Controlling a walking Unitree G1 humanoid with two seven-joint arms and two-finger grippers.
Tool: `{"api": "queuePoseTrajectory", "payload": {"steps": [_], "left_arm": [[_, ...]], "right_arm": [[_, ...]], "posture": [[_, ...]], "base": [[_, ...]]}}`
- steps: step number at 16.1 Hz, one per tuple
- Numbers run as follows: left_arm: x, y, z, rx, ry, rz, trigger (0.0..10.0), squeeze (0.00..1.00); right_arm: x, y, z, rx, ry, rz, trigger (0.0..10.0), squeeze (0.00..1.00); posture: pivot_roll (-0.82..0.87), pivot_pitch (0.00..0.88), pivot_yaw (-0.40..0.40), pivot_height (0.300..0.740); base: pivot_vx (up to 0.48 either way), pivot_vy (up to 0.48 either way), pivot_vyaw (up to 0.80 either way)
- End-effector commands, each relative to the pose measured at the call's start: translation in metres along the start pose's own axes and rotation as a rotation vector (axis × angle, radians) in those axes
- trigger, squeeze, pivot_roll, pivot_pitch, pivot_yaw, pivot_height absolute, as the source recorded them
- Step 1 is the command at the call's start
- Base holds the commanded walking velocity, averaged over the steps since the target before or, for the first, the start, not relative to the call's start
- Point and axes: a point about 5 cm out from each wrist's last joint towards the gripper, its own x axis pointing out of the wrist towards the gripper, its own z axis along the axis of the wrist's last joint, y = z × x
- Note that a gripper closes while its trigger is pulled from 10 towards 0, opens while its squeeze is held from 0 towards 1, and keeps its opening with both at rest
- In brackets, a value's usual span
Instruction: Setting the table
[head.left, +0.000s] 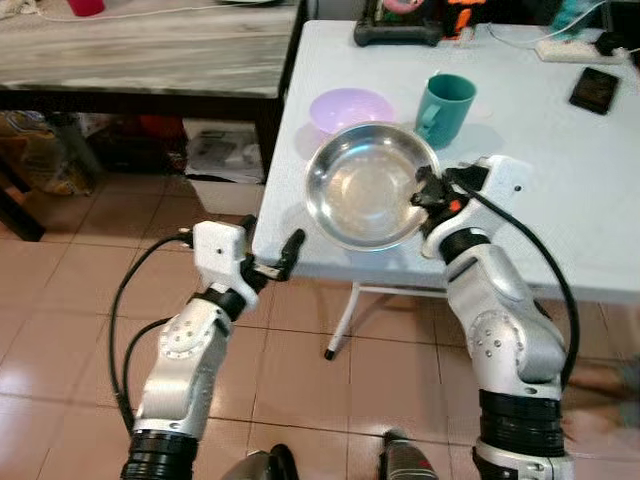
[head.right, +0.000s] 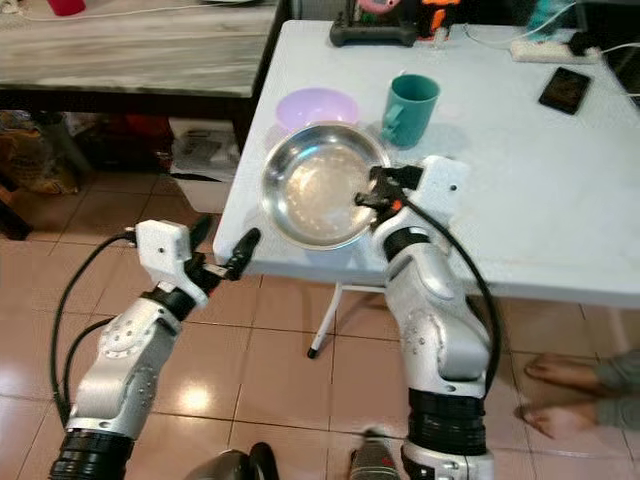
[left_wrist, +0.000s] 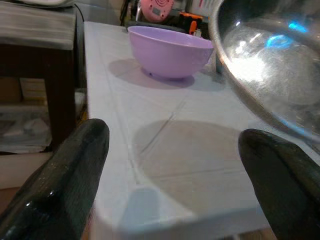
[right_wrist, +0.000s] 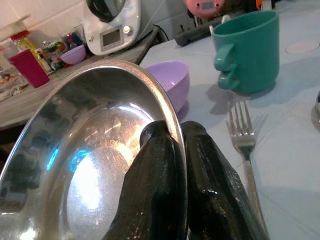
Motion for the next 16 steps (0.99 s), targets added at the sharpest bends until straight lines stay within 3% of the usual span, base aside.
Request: {"api": "queuePoseTrajectory", "payload": {"steps": [1,5,9,13,16], "left_arm": [[0.0,-0.001,-0.003,0.008,0.009,0.001,10.0,0.0],[0.0,0.002,-0.003,0.016,0.005,0.029,10.0,0.0],[0.001,0.005,-0.005,0.023,0.008,0.058,10.0,0.0],[0.004,0.005,-0.005,0.031,0.008,0.077,10.0,0.0],[0.004,0.006,-0.004,0.033,-0.002,0.095,10.0,0.0]], "right_arm": [[-0.003,-0.003,0.006,-0.009,-0.036,-0.01,10.0,0.0],[-0.011,-0.013,0.003,-0.057,-0.036,-0.029,10.0,0.0],[-0.025,-0.029,0.001,-0.101,-0.037,-0.073,10.0,0.0],[-0.025,-0.028,0.002,-0.109,-0.044,-0.073,10.0,0.0],[-0.024,-0.027,0.001,-0.109,-0.05,-0.064,10.0,0.0]], "posture": [[-0.24,0.179,0.044,0.74],[-0.23,0.172,0.042,0.74],[-0.24,0.166,0.05,0.74],[-0.23,0.167,0.053,0.74],[-0.23,0.167,0.054,0.74]], "base": [[0.0,0.36,0.0],[0.0,0.366,0.0],[0.0,0.369,-0.44],[0.0,0.368,-0.46],[0.0,0.0,0.0]]}}
